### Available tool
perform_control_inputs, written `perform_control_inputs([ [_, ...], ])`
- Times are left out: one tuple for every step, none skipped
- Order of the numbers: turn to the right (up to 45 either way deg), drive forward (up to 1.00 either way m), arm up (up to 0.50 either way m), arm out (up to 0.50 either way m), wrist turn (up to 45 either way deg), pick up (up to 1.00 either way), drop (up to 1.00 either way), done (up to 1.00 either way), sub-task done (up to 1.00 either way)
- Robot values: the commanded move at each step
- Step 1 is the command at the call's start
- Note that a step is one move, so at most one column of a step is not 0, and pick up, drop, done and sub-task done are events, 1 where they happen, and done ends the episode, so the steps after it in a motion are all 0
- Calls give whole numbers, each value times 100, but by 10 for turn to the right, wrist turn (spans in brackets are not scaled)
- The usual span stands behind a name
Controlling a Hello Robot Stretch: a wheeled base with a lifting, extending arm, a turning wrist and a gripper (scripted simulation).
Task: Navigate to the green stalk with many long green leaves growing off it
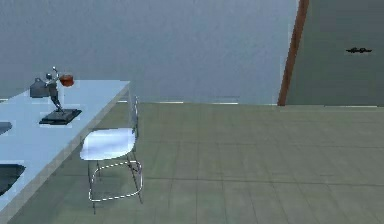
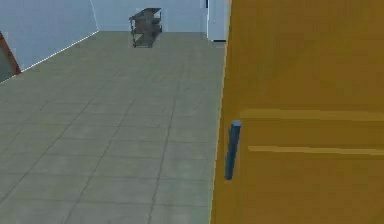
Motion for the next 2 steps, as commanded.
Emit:
perform_control_inputs([
  [150, 0, 0, 0, 0, 0, 0, 0, 0],
  [0, 100, 0, 0, 0, 0, 0, 0, 0],
])
